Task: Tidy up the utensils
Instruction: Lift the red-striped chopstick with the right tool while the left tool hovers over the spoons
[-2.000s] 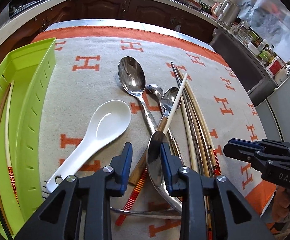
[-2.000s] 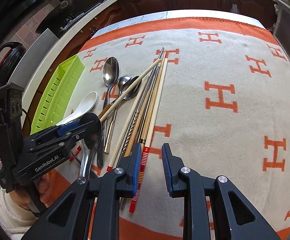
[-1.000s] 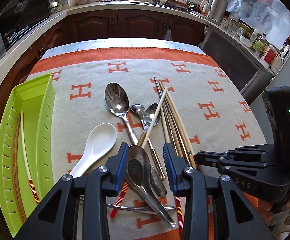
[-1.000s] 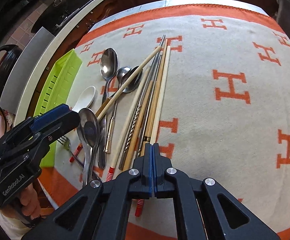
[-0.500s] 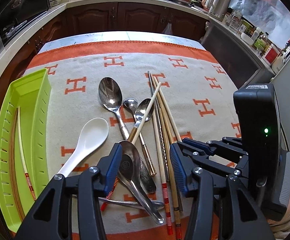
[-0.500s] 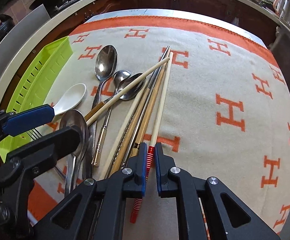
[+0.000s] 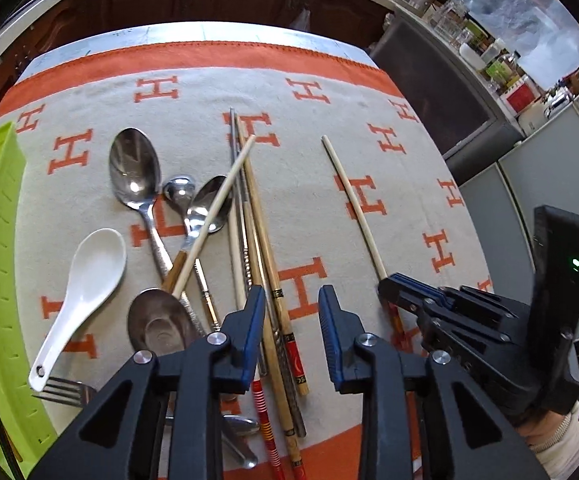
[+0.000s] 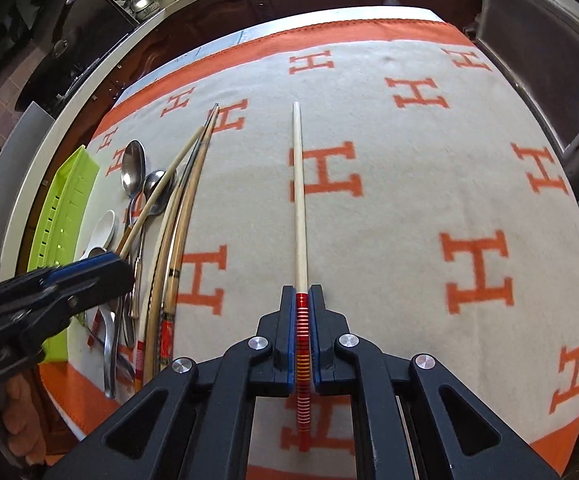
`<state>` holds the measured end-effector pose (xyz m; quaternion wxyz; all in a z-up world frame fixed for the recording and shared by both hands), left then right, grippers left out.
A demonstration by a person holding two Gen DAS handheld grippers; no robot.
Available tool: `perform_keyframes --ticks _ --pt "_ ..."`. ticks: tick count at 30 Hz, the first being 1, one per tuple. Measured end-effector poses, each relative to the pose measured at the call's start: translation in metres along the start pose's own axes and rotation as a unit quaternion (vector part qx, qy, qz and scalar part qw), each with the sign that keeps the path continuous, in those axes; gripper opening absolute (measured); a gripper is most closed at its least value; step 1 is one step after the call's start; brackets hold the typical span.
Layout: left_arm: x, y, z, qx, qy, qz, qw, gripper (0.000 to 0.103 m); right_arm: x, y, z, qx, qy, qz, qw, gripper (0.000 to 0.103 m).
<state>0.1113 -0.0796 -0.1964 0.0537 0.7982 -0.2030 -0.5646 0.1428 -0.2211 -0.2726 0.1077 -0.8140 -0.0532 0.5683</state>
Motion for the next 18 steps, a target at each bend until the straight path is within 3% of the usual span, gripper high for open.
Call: perform_keyframes --ticks 8,18 --pt "0.027 0.013 0.012 0.017 -0.028 -0.01 0.9994 0.025 -0.016 0.01 0.03 0.013 0.005 -0.018 1.0 0.005" --pt "0.032 0.014 0.005 0.025 -0.017 -0.046 0.9985 0.025 -0.021 0.015 0.035 0.026 0.007 -0.036 0.999 0.005"
Point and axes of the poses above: each gripper's, at about its wrist camera, not at the fingertips, and x roughly the way its jaws point, y to its right, z to its underside, the point moved 9 cm from there along x, roughly the way its jaws point, and after that the axes turned 1 degree about y, right-handed, at the moved point
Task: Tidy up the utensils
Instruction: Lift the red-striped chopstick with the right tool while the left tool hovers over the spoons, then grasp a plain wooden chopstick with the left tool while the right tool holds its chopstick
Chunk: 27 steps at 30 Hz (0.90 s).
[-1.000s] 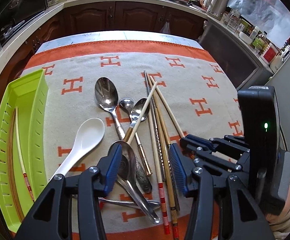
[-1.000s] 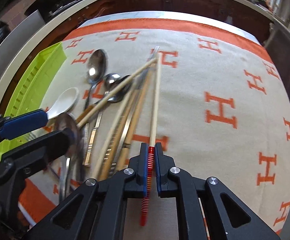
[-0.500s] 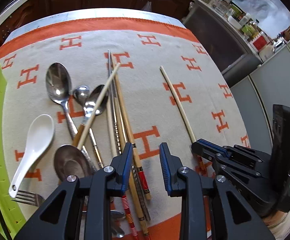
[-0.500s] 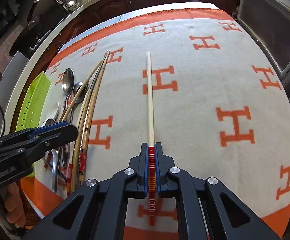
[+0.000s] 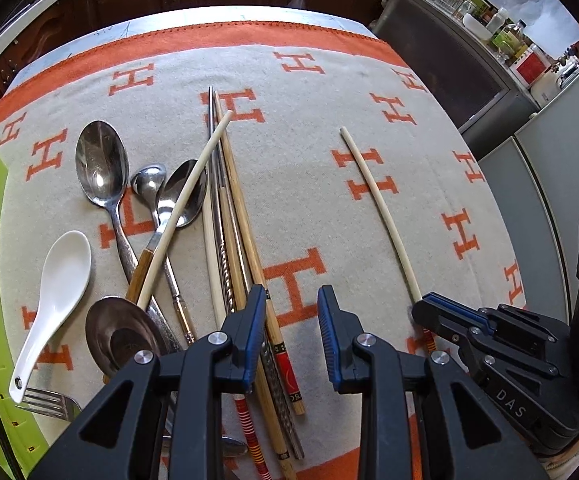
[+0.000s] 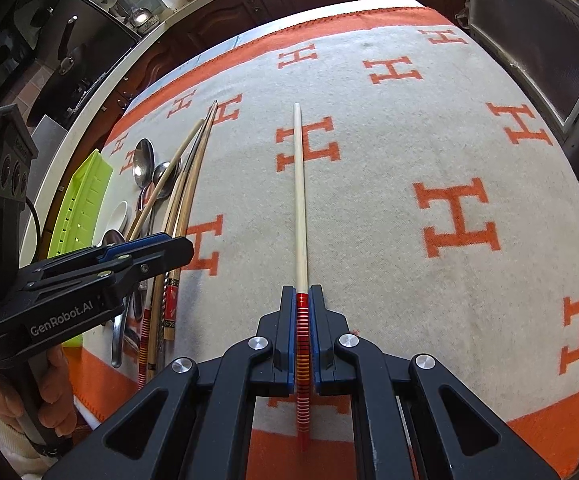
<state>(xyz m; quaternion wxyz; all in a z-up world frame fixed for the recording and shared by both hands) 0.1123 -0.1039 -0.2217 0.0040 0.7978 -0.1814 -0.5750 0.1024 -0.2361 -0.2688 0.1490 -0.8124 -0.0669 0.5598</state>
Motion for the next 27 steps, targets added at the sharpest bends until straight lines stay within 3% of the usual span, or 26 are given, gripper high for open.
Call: perform_keyframes --ticks 6,15,27 --pt "0.012 0.008 -0.003 0.005 -0.016 -0.006 0.9998 0.025 -0.002 0.002 0.002 0.004 0.001 -0.005 1.0 0.005" --pt "-0.003 0.008 -0.002 0.011 0.012 -0.019 0.9997 0.025 -0.004 0.004 0.003 0.01 0.003 -0.008 1.0 0.005" --pt "0.003 0.0 0.001 0.015 0.0 -0.039 0.9991 0.025 -0.004 0.005 0.003 0.01 0.003 -0.009 1.0 0.005"
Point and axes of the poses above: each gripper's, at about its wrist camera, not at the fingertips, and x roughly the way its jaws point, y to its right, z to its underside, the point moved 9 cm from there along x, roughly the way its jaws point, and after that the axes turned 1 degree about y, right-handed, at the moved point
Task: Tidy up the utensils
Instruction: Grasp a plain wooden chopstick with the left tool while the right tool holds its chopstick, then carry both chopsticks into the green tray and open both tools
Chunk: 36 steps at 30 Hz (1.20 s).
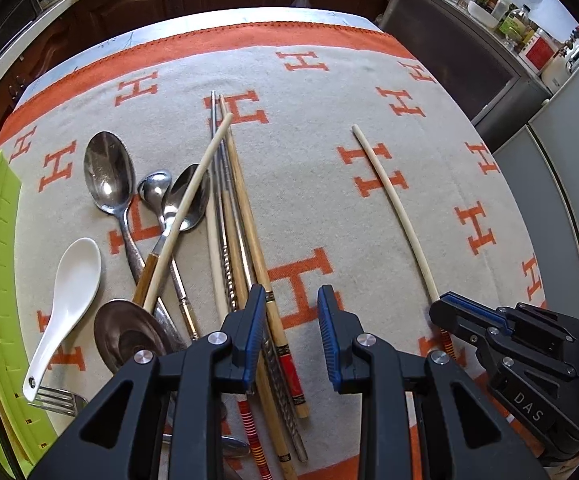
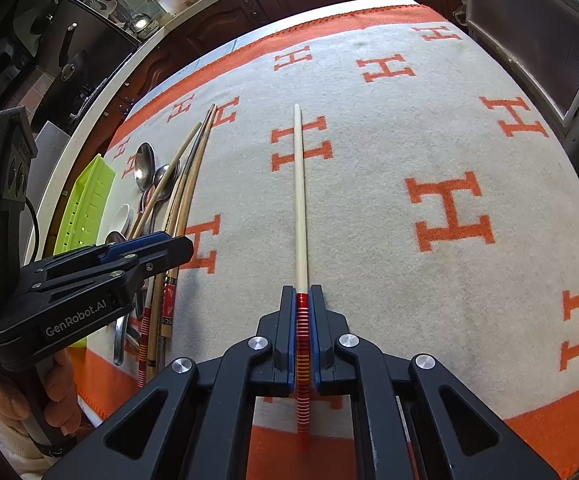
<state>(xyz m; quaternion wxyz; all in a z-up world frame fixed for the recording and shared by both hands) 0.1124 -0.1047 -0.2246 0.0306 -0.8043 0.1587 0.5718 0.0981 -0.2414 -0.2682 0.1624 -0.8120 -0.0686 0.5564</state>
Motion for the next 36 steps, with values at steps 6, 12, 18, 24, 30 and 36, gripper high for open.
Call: perform_keyframes --ticks 6,12,18,24,30,36 --pt "0.01 0.008 -0.006 0.011 -0.006 -0.008 0.9999 0.025 0.0 0.0 0.0 0.001 0.0 -0.001 1.0 0.005" --pt "0.015 0.01 -0.018 0.014 0.01 -0.022 0.9996 0.025 0.0 -0.001 0.0 -0.002 0.002 0.003 1.0 0.005" --pt "0.018 0.014 -0.019 0.032 0.034 -0.047 0.9978 0.007 0.001 -0.005 -0.001 -0.019 0.008 0.02 1.0 0.005" --pt "0.008 0.006 -0.013 -0.015 0.031 -0.005 0.9994 0.004 0.001 -0.005 -0.001 -0.009 0.01 0.017 1.0 0.005" --pt "-0.05 -0.017 -0.008 -0.049 0.074 0.015 0.9959 0.005 -0.013 -0.01 -0.003 0.018 0.01 -0.021 1.0 0.005" --pt "-0.126 -0.086 0.012 -0.089 0.119 -0.036 0.9882 0.005 -0.031 -0.063 -0.012 -0.015 0.012 -0.075 0.997 0.005"
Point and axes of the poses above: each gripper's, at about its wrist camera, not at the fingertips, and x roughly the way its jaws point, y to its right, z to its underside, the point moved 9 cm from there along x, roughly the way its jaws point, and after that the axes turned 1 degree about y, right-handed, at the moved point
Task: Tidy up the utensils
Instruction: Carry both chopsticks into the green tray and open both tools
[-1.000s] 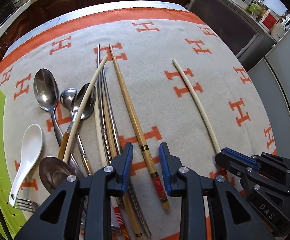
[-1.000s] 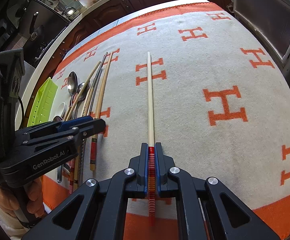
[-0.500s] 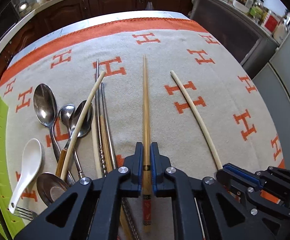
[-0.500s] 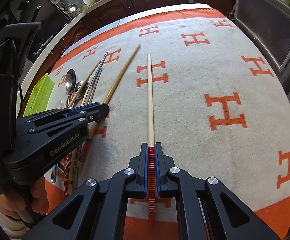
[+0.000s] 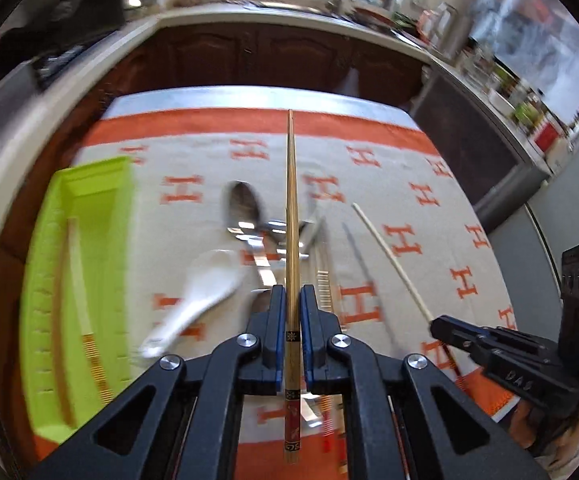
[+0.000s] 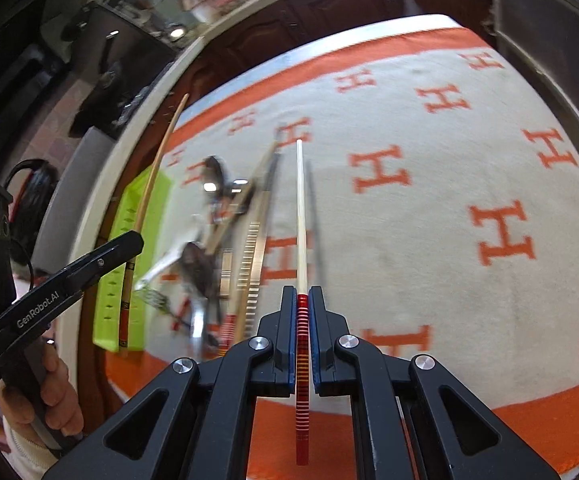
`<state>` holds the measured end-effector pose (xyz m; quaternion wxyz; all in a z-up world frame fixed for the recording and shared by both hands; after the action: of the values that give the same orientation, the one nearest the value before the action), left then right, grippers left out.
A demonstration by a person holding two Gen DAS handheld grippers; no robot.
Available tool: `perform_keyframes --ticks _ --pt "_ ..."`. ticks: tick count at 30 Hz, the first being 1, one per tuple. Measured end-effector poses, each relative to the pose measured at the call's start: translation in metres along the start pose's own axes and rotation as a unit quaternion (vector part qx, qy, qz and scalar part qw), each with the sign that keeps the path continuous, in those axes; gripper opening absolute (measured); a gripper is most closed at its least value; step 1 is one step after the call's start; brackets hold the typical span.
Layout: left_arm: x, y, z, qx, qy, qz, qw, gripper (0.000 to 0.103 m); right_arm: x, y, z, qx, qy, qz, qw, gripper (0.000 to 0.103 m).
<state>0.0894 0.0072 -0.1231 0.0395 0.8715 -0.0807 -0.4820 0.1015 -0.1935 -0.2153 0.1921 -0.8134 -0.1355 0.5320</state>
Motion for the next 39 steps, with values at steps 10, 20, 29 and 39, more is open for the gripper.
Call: perform_keyframes --ticks 10,20,29,39 --pt "-0.025 -0.147 0.025 -0.081 0.0 -0.089 0.9927 0.005 0.019 -0.167 -0.029 -0.089 -0.03 -0.095 0.991 0.005" --pt "0.014 -0.18 0.041 -0.101 -0.007 -0.074 0.9921 0.005 0.102 -0.292 -0.048 -0.09 -0.057 -0.069 0.992 0.005" --pt "0.01 -0.197 0.032 -0.12 0.015 -0.076 0.9898 0.025 0.167 -0.287 -0.05 -0.082 -0.095 -0.027 0.992 0.007" --pt "0.014 -0.21 0.033 -0.146 0.01 -0.069 0.9868 0.025 0.193 -0.259 -0.042 -0.097 -0.127 0.007 0.987 0.011"
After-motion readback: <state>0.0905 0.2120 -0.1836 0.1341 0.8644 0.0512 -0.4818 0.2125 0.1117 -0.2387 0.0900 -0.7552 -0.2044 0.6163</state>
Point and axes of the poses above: each gripper's, at about its wrist camera, not at the fingertips, and x roughly the way its jaws point, y to its right, z to its underside, the point moved 9 cm from there along x, roughly the way its jaws point, and after that the axes turned 1 degree about y, right-handed, at the moved point
